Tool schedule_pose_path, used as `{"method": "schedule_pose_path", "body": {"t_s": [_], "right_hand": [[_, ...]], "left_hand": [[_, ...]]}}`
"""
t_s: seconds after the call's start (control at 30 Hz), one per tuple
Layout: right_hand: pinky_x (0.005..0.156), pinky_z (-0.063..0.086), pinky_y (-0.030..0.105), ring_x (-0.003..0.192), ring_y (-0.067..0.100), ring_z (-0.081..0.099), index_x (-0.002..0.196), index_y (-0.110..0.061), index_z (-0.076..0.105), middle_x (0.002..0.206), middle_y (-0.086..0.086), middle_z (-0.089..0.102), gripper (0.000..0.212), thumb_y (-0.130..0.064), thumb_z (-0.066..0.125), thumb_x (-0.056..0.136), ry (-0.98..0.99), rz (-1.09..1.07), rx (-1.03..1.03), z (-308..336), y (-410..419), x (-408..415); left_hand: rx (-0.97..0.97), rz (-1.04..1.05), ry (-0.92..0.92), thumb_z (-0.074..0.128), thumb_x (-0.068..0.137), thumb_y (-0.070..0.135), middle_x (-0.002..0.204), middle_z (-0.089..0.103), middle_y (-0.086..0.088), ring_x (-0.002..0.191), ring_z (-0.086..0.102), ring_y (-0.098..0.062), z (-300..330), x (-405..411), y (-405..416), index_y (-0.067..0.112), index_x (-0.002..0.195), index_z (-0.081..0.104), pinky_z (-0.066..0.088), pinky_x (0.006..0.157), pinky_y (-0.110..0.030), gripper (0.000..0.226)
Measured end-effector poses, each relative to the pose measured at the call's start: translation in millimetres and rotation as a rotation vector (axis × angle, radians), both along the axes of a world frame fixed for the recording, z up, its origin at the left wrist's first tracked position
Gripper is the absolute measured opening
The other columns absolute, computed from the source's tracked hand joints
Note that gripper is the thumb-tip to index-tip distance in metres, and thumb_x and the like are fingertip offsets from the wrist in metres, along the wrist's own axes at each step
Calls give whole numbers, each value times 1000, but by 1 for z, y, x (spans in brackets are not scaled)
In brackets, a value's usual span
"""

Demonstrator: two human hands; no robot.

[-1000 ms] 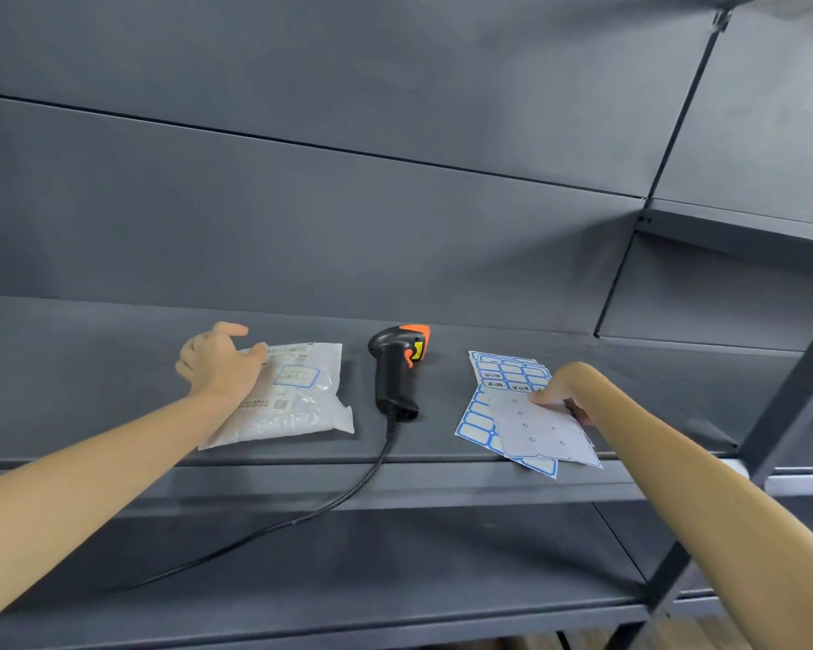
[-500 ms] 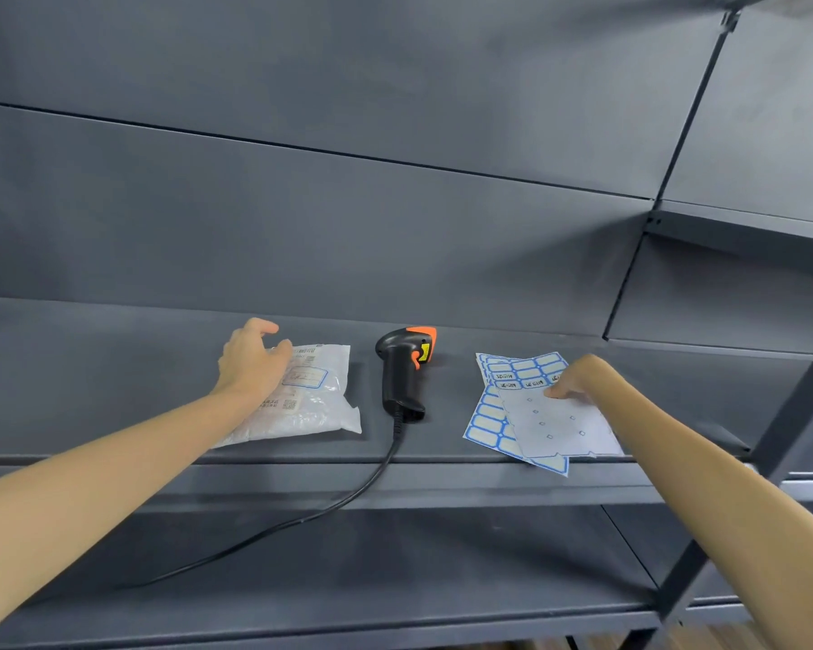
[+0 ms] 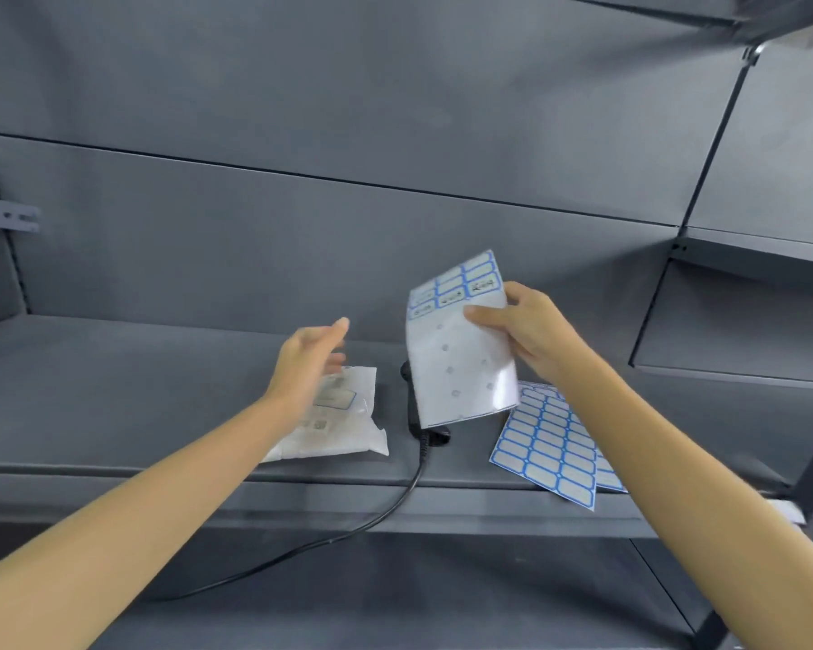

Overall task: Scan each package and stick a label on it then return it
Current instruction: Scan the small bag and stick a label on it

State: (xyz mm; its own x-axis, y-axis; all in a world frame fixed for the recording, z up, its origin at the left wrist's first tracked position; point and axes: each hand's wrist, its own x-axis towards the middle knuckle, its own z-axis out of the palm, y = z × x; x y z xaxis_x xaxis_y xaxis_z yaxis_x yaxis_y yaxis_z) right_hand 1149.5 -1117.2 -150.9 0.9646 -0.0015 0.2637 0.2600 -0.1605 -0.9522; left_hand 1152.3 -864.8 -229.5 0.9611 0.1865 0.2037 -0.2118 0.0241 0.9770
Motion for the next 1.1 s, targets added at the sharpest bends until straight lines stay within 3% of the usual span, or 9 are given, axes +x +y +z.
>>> {"method": "schedule_pose_path", "body": {"t_s": [0.1, 0.2, 0.37, 0.5, 0.57, 0.67, 0.9, 1.0, 1.1], "right_hand": [[84, 57, 42, 94, 29, 71, 105, -9, 67, 104, 8, 73, 29, -8, 77, 78, 40, 173, 106, -11, 43, -4], [82, 58, 37, 91, 25, 71, 106, -11, 67, 102, 6, 74, 31, -13, 79, 77, 64, 208, 50, -26, 77, -5], [71, 55, 25, 85, 12, 66, 104, -18, 56, 103, -3, 66, 34, -22, 79, 79, 19, 106, -131, -46, 109, -5], [85, 44, 26, 108, 10, 51, 119, -23, 44, 116, -6, 56, 51, -26, 76, 80, -170, 13, -381, -57, 121, -2], [96, 34, 28, 113, 7, 35, 129, -24, 47, 126, -7, 50, 54, -26, 72, 82, -380, -50, -591, -59, 121, 1], [98, 22, 23, 125, 16, 33, 130, -23, 56, 134, -4, 48, 44, -28, 67, 88, -558, -62, -808, -59, 117, 5], [83, 19, 24, 113, 16, 45, 117, -26, 69, 119, -8, 65, 28, -32, 64, 90, -677, -57, -921, -55, 117, 12], [82, 18, 23, 108, 16, 50, 111, -27, 73, 106, -8, 70, 23, -31, 66, 89, -718, -52, -927, -54, 116, 11], [84, 15, 21, 112, 13, 46, 111, -30, 72, 105, -9, 68, 23, -35, 65, 89, -640, -27, -911, -54, 115, 13]], "left_hand": [[-298, -274, 89, 59, 84, 54, 104, 70, -11, 85, 71, -21, 20, -13, -7, 8, 114, 61, 57, 72, -28, 55], [-340, -515, 145, 53, 82, 58, 108, 72, -6, 90, 72, -21, 27, -20, 0, 22, 109, 74, 56, 66, -27, 49], [-336, -363, 188, 66, 86, 26, 113, 70, -12, 97, 70, -27, 21, -23, 21, 10, 122, 65, 59, 71, -32, 39], [-294, -250, 155, 70, 85, 12, 109, 72, -9, 99, 70, -27, 11, -25, 34, 12, 117, 67, 56, 80, -36, 33], [-276, -229, 144, 69, 84, 9, 109, 72, -8, 100, 69, -26, 10, -26, 39, 11, 116, 67, 55, 86, -38, 32], [-278, -248, 125, 67, 86, 6, 113, 71, -9, 104, 68, -26, 7, -27, 46, 9, 119, 65, 52, 91, -40, 33], [-256, -328, 138, 65, 88, 10, 122, 66, -10, 115, 62, -29, 3, -23, 53, 10, 127, 60, 46, 102, -45, 40], [-218, -312, 123, 66, 88, 11, 121, 67, -8, 113, 63, -26, 0, -21, 54, 10, 126, 61, 48, 99, -41, 38], [-163, -289, 94, 67, 87, 10, 116, 70, -5, 109, 66, -23, 0, -21, 56, 10, 122, 63, 51, 93, -36, 36]]}}
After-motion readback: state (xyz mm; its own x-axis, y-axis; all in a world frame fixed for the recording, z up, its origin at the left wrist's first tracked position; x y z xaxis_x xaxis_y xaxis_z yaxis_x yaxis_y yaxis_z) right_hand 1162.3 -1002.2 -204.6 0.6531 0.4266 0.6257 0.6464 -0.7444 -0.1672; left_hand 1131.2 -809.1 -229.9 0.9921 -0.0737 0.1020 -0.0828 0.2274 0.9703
